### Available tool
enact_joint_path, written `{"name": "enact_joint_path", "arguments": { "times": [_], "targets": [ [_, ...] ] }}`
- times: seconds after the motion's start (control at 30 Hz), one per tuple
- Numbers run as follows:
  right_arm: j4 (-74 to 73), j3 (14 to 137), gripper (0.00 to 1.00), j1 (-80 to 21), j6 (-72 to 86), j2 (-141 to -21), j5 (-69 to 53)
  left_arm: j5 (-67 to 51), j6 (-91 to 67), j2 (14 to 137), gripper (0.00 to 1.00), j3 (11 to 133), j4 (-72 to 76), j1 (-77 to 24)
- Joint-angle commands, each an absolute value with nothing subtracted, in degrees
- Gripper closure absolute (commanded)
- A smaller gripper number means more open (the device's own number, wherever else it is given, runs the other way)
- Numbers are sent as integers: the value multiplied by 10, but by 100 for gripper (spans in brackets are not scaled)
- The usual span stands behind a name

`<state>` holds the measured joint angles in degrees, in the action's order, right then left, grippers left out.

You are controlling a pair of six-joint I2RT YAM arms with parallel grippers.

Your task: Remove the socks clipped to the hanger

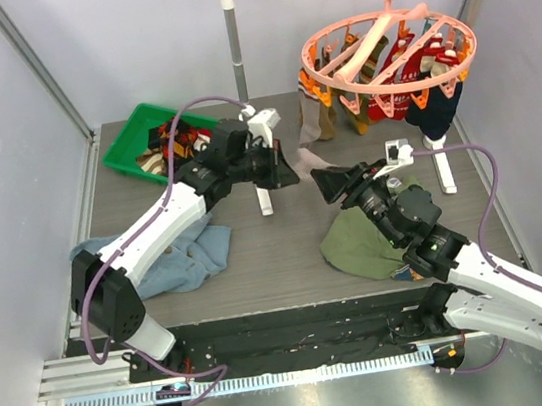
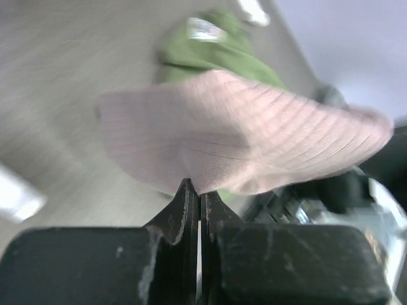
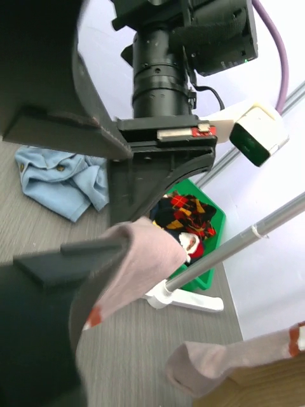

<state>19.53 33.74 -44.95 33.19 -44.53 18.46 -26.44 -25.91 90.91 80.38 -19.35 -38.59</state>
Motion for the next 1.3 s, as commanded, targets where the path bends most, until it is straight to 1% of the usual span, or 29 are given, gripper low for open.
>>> {"name": "enact_joint_path", "arguments": {
  "times": [0.0,0.07,0.1,0.13,0.17,0.23,0.3,0.37,0.43,0.5,0.63,0.77,0.87,0.9,0.97,1.0,1.03,1.07,1.13,1.2,1.23,1.27],
  "targets": [
    [197,327,30,-454,319,-436,219,-111,-293,866,100,820,-246,-324],
    [196,328,26,-453,318,-443,235,-90,-307,859,100,819,-250,-294],
    [197,327,25,-453,319,-446,248,-87,-308,859,100,822,-253,-261],
    [197,329,24,-454,313,-451,291,-87,-310,863,100,828,-260,-245],
    [204,335,24,-452,305,-467,317,-85,-311,868,100,849,-265,-214],
    [215,340,24,-453,274,-487,365,-80,-308,892,100,875,-275,-188],
    [268,339,25,-451,241,-522,407,-71,-301,926,100,920,-286,-157],
    [320,338,24,-447,209,-547,424,-54,-290,953,100,974,-305,-137],
    [346,340,25,-432,202,-601,438,-40,-287,984,100,1002,-315,-124],
    [357,359,24,-414,217,-659,459,-19,-303,997,100,1012,-303,-107],
    [407,383,24,-388,204,-744,456,14,-324,1047,100,1019,-274,-91],
    [514,381,23,-369,168,-799,454,9,-329,1106,98,1076,-286,-62],
    [539,387,21,-361,142,-826,436,5,-325,1136,90,1099,-288,-44],
    [542,388,21,-360,129,-832,430,10,-325,1142,81,1105,-292,-40],
    [569,387,20,-359,122,-852,413,27,-325,1153,69,1113,-299,-29],
    [583,384,20,-358,113,-859,404,30,-327,1154,54,1113,-307,-26],
    [604,384,20,-355,109,-868,398,25,-328,1158,50,1114,-312,-19],
    [613,386,20,-351,101,-891,404,22,-328,1162,39,1117,-320,-19],
    [639,397,20,-346,79,-915,420,10,-325,1161,33,1128,-343,-19],
    [670,403,20,-339,60,-949,414,-13,-327,1142,23,1123,-346,-20],
    [704,408,20,-338,35,-961,406,-18,-327,1133,15,1114,-346,-21],
    [720,410,20,-337,27,-970,390,-25,-326,1122,1,1109,-347,-22]
  ]
}}
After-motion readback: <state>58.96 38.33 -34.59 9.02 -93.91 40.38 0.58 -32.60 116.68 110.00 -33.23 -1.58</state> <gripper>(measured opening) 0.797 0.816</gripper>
